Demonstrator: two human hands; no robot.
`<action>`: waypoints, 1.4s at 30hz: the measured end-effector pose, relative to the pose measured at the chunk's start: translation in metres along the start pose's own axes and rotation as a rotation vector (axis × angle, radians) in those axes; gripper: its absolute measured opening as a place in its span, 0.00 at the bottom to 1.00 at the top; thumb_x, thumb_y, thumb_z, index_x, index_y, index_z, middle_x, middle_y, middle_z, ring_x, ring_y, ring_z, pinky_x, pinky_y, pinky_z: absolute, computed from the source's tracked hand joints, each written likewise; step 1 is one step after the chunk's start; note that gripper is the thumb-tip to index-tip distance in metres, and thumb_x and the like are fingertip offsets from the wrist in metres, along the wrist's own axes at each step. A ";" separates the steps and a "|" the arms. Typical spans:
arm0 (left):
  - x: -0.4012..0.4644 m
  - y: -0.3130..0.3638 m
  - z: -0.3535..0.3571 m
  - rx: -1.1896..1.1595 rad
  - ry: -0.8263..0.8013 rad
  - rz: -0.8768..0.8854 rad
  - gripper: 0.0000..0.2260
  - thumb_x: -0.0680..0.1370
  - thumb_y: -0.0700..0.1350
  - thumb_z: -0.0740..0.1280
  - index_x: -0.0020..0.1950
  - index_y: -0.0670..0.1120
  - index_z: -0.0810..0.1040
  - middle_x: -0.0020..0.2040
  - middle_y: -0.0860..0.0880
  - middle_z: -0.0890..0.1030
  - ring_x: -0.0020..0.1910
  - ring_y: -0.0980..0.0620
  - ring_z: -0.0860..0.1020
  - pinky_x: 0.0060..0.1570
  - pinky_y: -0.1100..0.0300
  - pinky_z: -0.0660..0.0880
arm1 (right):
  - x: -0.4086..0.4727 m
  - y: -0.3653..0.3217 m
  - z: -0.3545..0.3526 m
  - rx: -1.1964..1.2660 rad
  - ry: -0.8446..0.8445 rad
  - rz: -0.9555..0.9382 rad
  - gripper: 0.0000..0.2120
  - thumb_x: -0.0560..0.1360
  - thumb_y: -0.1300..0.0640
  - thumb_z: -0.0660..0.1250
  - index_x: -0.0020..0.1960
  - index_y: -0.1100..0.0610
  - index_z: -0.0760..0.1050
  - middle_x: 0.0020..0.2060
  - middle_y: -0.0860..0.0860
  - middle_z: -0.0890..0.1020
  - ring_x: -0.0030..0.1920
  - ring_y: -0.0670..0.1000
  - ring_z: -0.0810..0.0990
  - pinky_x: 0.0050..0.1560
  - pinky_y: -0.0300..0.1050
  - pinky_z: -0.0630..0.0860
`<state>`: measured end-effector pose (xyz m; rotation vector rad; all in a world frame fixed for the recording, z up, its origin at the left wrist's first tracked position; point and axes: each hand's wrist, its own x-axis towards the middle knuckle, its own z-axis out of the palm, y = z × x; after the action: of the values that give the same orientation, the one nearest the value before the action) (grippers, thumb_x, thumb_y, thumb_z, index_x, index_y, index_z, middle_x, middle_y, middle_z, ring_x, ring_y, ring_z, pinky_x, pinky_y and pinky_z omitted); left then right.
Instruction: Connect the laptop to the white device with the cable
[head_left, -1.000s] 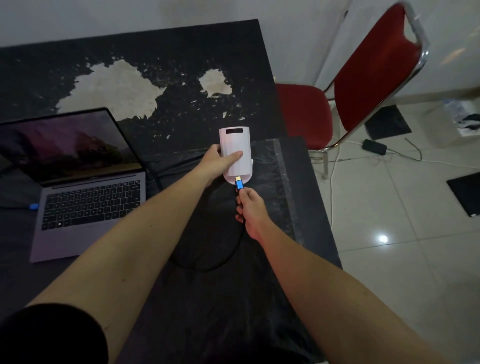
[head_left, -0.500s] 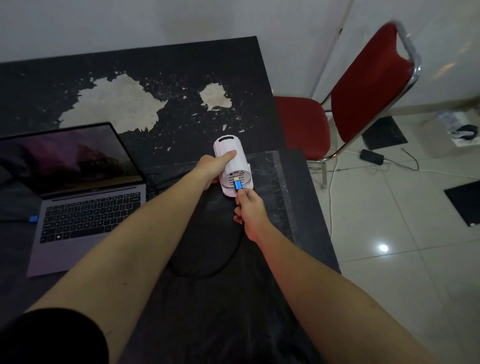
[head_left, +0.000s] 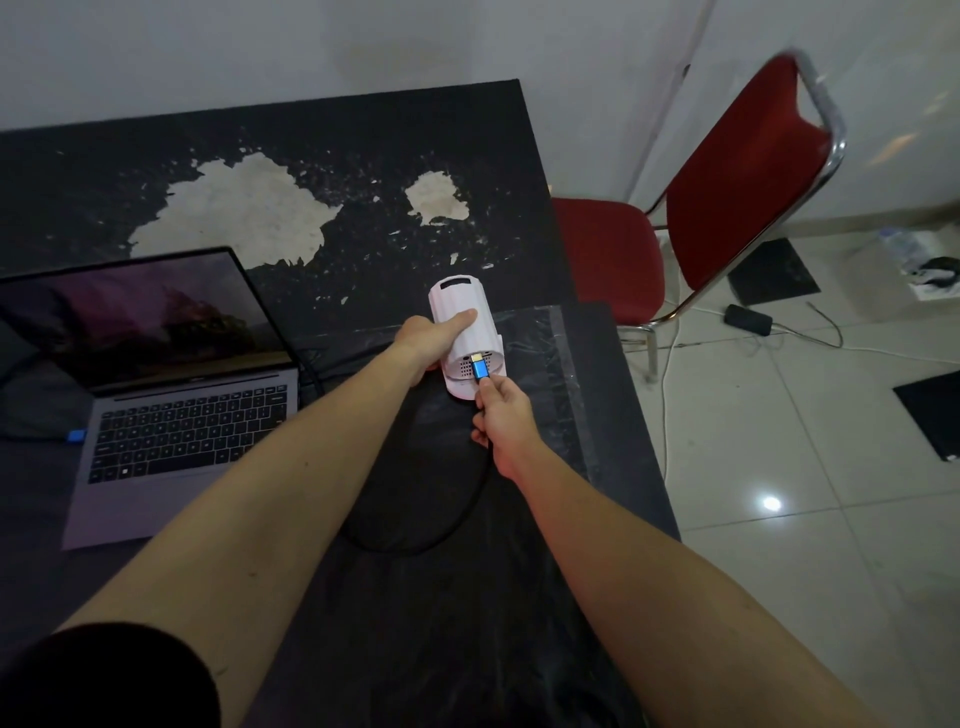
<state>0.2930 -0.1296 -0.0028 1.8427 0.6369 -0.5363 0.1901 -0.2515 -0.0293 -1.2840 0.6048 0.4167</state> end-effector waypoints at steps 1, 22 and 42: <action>0.000 0.000 0.000 0.009 0.004 0.014 0.35 0.65 0.66 0.73 0.61 0.40 0.77 0.54 0.45 0.82 0.48 0.49 0.81 0.51 0.53 0.79 | -0.001 -0.001 0.000 0.002 0.014 -0.001 0.07 0.83 0.55 0.58 0.51 0.53 0.75 0.34 0.49 0.70 0.25 0.44 0.64 0.25 0.41 0.67; -0.020 -0.006 0.003 0.194 0.061 0.205 0.34 0.68 0.65 0.72 0.65 0.45 0.72 0.61 0.48 0.78 0.55 0.50 0.77 0.53 0.53 0.75 | 0.001 0.009 0.004 -0.001 0.086 -0.020 0.10 0.83 0.58 0.58 0.58 0.57 0.76 0.35 0.51 0.73 0.26 0.46 0.66 0.24 0.41 0.66; -0.021 -0.024 0.015 0.073 0.002 0.208 0.34 0.67 0.63 0.73 0.67 0.48 0.68 0.64 0.50 0.77 0.59 0.51 0.77 0.60 0.49 0.75 | 0.020 0.019 -0.007 -0.326 0.052 -0.071 0.10 0.82 0.56 0.57 0.56 0.52 0.76 0.42 0.50 0.83 0.44 0.49 0.78 0.54 0.52 0.78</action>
<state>0.2604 -0.1401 -0.0111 1.9507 0.4249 -0.4246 0.1930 -0.2547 -0.0580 -1.6269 0.5474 0.4361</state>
